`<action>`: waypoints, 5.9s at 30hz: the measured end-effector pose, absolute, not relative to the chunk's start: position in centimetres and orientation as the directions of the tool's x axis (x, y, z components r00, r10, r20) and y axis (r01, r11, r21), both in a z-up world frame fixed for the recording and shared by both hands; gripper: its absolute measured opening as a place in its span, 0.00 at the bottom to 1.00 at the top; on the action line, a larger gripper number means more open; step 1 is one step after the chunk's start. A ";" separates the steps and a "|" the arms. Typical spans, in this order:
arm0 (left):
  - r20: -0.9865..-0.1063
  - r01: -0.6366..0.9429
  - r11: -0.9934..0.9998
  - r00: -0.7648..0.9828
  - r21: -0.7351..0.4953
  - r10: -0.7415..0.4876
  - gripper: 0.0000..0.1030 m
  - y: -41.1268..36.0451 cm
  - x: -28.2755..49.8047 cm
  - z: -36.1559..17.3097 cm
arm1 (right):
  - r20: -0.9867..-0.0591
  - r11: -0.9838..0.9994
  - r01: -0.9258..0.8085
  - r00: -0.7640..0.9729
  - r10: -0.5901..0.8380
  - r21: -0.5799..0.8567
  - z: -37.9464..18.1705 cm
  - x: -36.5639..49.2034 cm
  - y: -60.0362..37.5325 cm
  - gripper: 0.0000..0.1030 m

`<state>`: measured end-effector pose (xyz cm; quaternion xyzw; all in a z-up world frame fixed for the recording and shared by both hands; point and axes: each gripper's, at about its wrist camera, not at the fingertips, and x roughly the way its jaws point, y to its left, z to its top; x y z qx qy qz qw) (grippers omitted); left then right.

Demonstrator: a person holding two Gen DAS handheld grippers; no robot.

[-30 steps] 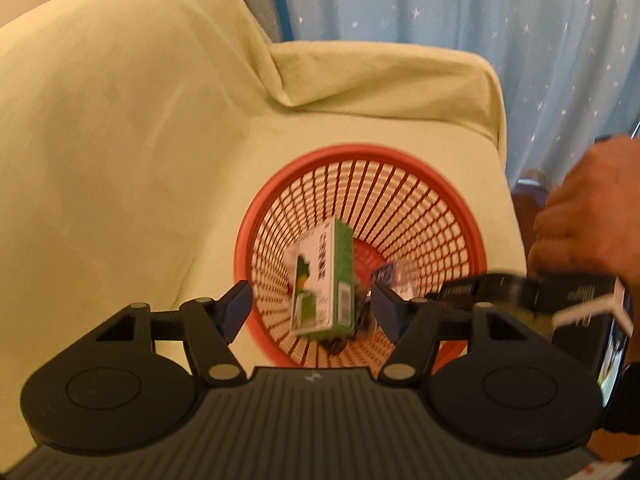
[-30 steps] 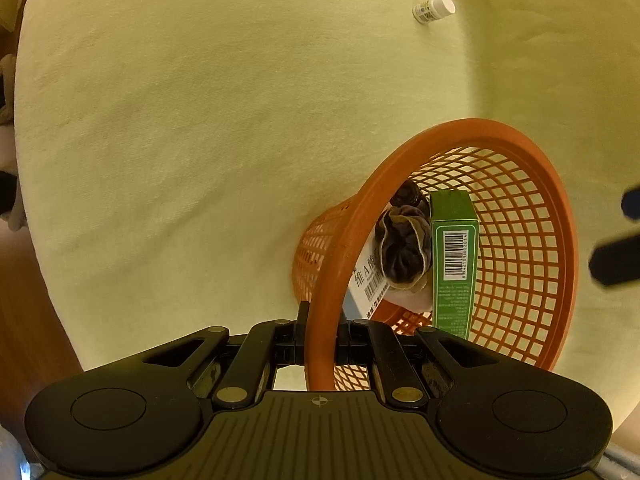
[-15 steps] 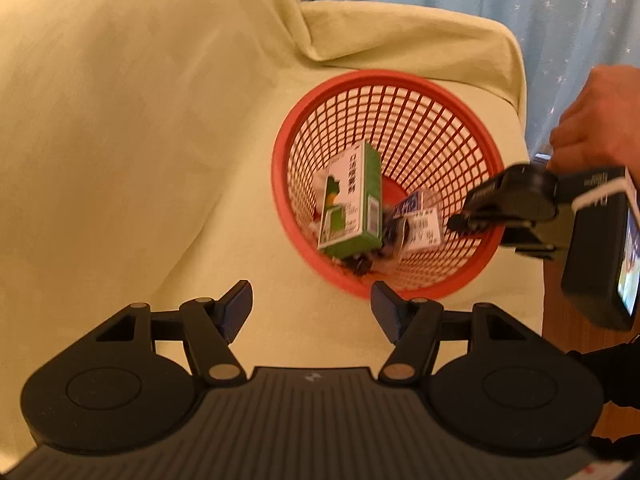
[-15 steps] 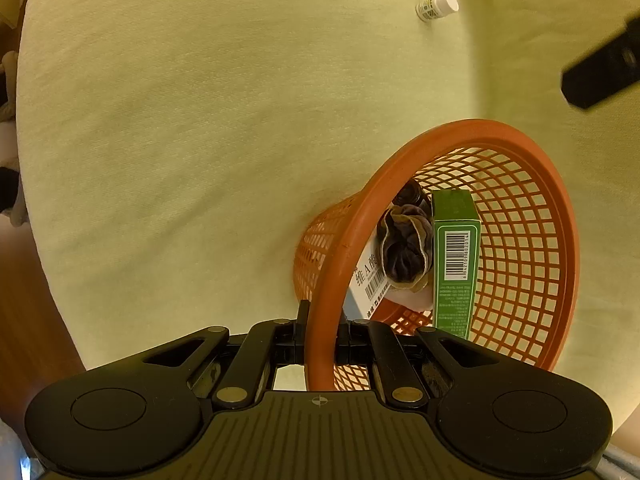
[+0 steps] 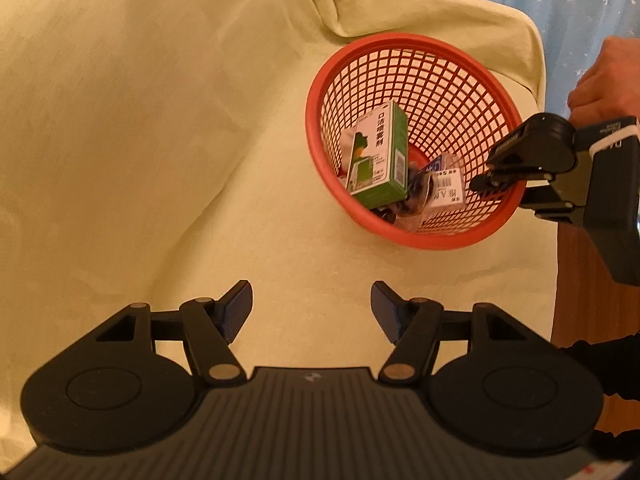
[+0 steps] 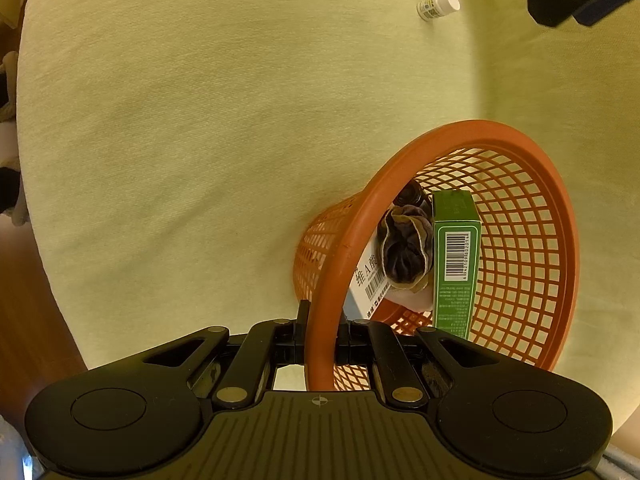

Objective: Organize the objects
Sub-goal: 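Move the open left gripper down to the white pill bottle, then close the left gripper around the white pill bottle, then carry the pill bottle over the orange wastebasket with the left gripper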

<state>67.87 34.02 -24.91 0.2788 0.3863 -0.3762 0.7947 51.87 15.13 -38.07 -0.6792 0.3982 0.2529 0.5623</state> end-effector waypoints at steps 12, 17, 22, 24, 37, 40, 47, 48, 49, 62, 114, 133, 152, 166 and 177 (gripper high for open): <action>-0.843 0.780 0.604 0.429 0.164 -0.325 0.60 36.7 68.1 -26.6 | -0.792 -0.053 -0.826 0.554 -0.256 -0.561 -38.1 51.9 15.1 0.04; -0.857 0.758 0.628 0.432 0.178 -0.279 0.61 38.5 68.2 -27.9 | -0.793 -0.053 -0.827 0.553 -0.256 -0.560 -38.1 51.8 15.1 0.04; -0.865 0.730 0.655 0.443 0.197 -0.234 0.62 40.2 68.9 -29.2 | -0.793 -0.056 -0.828 0.552 -0.256 -0.558 -38.0 51.8 15.1 0.04; -0.869 0.719 0.666 0.444 0.199 -0.219 0.62 40.7 69.4 -29.8 | -0.793 -0.057 -0.828 0.551 -0.258 -0.557 -38.0 51.8 15.1 0.04; -0.878 0.702 0.683 0.438 0.201 -0.191 0.69 42.8 71.9 -33.0 | -0.796 -0.057 -0.831 0.547 -0.261 -0.553 -38.0 52.0 15.2 0.04; -0.877 0.695 0.693 0.438 0.190 -0.199 0.71 43.2 72.6 -33.6 | -0.796 -0.056 -0.832 0.546 -0.261 -0.552 -38.0 52.1 15.3 0.04; -0.874 0.691 0.700 0.440 0.181 -0.208 0.76 43.2 74.2 -35.6 | -0.798 -0.054 -0.833 0.544 -0.257 -0.551 -37.9 52.3 15.2 0.04; -0.874 0.691 0.701 0.438 0.178 -0.210 0.76 43.2 74.5 -35.9 | -0.799 -0.054 -0.833 0.544 -0.257 -0.550 -37.9 52.3 15.2 0.04; -0.874 0.689 0.703 0.437 0.174 -0.212 0.76 43.2 74.7 -36.1 | -0.799 -0.052 -0.833 0.544 -0.256 -0.550 -37.8 52.3 15.2 0.04; -0.886 0.704 0.696 0.404 0.142 -0.228 0.66 42.6 77.6 -38.9 | -0.799 -0.057 -0.833 0.546 -0.252 -0.551 -37.8 52.4 15.0 0.04; -0.908 0.730 0.676 0.348 0.104 -0.235 0.22 41.6 79.8 -41.3 | -0.801 -0.040 -0.831 0.547 -0.242 -0.555 -37.8 52.9 14.5 0.04; -0.837 0.804 0.583 0.398 0.120 -0.376 0.22 37.8 73.5 -29.2 | -0.800 -0.040 -0.827 0.553 -0.233 -0.560 -37.7 52.6 14.3 0.04; -0.776 0.909 0.404 0.324 0.098 -0.541 0.22 27.6 70.8 -21.4 | -0.807 -0.014 -0.830 0.546 -0.225 -0.558 -37.2 52.8 14.9 0.04; -0.753 0.939 0.342 0.247 0.031 -0.610 0.43 20.7 71.8 -22.1 | -0.811 0.020 -0.827 0.545 -0.211 -0.561 -36.9 52.9 14.8 0.04; -0.770 0.927 0.370 0.278 0.059 -0.574 0.43 23.9 72.6 -22.6 | -0.815 0.020 -0.830 0.542 -0.204 -0.557 -36.6 52.9 14.5 0.04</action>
